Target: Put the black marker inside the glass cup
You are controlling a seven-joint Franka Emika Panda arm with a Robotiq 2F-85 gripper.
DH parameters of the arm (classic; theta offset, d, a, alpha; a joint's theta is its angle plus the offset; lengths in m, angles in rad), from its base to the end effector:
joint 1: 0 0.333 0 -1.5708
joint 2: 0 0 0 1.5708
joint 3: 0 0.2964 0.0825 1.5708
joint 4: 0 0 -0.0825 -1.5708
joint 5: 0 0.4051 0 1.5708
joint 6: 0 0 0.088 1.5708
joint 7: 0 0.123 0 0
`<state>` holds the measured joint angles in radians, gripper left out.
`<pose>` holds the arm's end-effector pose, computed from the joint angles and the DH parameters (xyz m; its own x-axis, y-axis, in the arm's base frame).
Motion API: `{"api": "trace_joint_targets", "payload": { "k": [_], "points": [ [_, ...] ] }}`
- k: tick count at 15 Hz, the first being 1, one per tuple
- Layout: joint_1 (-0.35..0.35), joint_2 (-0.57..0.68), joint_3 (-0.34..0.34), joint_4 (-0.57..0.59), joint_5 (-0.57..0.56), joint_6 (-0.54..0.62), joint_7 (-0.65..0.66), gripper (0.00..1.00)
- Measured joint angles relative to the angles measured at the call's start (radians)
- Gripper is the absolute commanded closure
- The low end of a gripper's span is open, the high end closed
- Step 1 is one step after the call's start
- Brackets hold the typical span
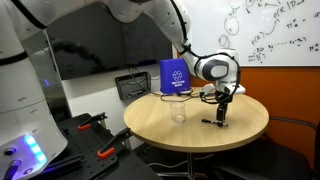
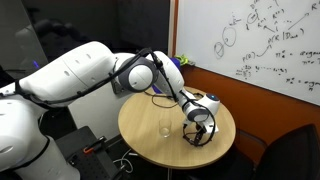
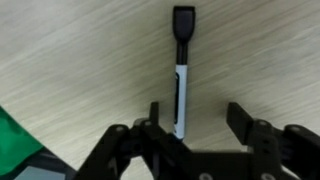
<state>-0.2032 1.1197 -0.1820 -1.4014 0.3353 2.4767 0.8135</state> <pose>0.6477 -0.2454 -0.0114 0.2031 -0.9783 -0.0407 -0.9792 -0.2029 -0.0103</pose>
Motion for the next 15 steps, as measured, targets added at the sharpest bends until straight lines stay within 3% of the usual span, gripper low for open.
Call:
{"api": "trace_joint_targets", "payload": {
  "k": [5, 6, 11, 15],
  "points": [
    [-0.014, 0.025, -0.001, 0.062, 0.000, -0.041, 0.000, 0.95],
    [-0.014, 0.028, -0.003, 0.069, 0.000, -0.048, 0.000, 0.99],
    [0.002, 0.033, -0.016, 0.089, -0.007, -0.087, 0.019, 0.97],
    [0.088, 0.012, -0.088, 0.087, -0.061, -0.120, 0.138, 0.97]
  ]
}}
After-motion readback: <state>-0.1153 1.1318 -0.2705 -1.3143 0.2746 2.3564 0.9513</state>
